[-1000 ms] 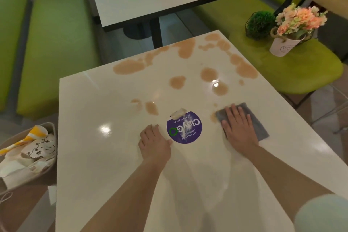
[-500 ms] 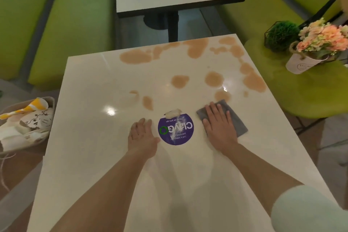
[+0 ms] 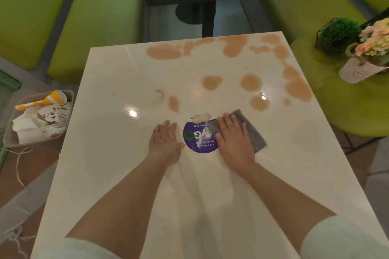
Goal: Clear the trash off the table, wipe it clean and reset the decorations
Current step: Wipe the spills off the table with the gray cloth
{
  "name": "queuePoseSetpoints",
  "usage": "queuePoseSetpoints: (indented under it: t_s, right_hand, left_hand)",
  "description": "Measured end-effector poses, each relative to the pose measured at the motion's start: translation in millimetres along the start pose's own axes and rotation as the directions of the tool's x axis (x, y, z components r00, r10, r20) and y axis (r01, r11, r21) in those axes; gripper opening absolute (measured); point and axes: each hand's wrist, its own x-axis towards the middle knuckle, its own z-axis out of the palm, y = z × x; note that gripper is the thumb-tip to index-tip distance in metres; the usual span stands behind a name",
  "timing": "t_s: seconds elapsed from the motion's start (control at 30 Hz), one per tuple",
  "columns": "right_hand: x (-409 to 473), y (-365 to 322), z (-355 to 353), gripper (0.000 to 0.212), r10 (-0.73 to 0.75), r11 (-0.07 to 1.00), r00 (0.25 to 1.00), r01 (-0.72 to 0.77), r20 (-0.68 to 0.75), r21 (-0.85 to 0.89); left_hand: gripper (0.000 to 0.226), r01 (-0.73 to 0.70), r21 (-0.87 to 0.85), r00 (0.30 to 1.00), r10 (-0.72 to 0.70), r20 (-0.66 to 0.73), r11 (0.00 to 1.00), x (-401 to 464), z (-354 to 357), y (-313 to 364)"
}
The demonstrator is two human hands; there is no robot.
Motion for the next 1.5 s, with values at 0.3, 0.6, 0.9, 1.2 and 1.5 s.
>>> queuePoseSetpoints:
  t_s: [0.3, 0.6, 0.9, 1.2, 1.5]
  right_hand:
    - [-10, 3, 5, 0.069, 0.089, 0.995, 0.994, -0.092, -0.063, -0.033]
    - [-37, -1, 7, 0.063, -0.105, 0.994, 0.994, 0.104, -0.014, -0.041]
    - [-24, -38, 22, 0.061, -0.08, 0.996, 0.996, 0.078, -0.032, -0.044]
    - [6, -22, 10, 0.07, 0.111, 0.991, 0.99, -0.116, -0.083, -0.061]
    - [-42, -46, 3, 0.057, 0.03, 0.976, 0.998, -0.015, -0.063, 0.216]
  left_hand:
    - [0.071, -0.015, -0.026, 1.0, 0.014, -0.015, 1.0, -2, 2, -2]
    - [0.071, -0.019, -0.02, 0.999, 0.018, -0.034, 1.0, -2, 3, -2]
    - [0.07, -0.028, -0.006, 0.999, 0.028, -0.036, 1.0, -2, 6, -4]
    - [0.068, -0.047, -0.015, 0.998, 0.046, -0.041, 0.999, -4, 5, -7]
    - [0.068, -0.055, -0.019, 0.998, 0.055, -0.023, 0.998, -4, 2, -8]
